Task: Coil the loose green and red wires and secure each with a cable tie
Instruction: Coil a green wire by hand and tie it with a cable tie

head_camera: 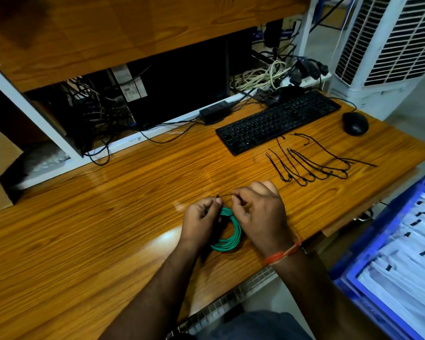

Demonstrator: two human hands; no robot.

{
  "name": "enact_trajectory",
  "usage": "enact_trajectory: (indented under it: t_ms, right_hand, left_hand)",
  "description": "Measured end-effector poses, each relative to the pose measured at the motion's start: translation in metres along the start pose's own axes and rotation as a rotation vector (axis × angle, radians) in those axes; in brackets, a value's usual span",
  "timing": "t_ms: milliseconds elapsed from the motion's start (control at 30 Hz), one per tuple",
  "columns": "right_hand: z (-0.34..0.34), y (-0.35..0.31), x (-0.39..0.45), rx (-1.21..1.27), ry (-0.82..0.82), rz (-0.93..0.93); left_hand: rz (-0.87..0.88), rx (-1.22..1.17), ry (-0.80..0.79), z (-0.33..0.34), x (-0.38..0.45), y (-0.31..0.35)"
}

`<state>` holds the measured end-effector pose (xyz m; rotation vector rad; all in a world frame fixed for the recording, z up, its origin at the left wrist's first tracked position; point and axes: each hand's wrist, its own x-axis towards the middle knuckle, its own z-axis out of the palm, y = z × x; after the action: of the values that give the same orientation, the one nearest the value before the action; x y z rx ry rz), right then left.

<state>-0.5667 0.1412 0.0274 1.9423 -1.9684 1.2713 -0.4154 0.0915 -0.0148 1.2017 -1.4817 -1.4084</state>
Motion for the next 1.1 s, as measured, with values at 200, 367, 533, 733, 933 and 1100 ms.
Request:
enact_trajectory:
  t_ms: [200,367,533,733,933,1100]
  right_hand:
    - [-0.002,-0.002,0.001,-0.020,0.001,-0.028]
    - [-0.002,-0.003,0.003,-0.043,-0.006,-0.048]
    - [-0.004,-0.003,0.001,-0.045,-0.009,-0.049]
    - [-0.004,-0.004,0.002,-0.073,-0.022,-0.042]
    - [-0.002,-0.010,0.007,-0.075,-0.086,-0.058]
    - [0.001,-0.013,0.005,-0.060,-0.142,-0.028]
  left_hand:
    - [0.017,0.022,0.017,0.001,0.000,-0.001]
    - [0.025,0.020,0.011,0.002,0.002,-0.001]
    - [0.035,0.018,0.015,0.002,0.003,-0.003]
    - [0.035,0.004,0.012,0.001,0.001,-0.003]
    - [0.028,-0.036,0.001,0.003,0.001,-0.003]
    - [0.045,-0.022,0.022,0.003,-0.002,-0.003]
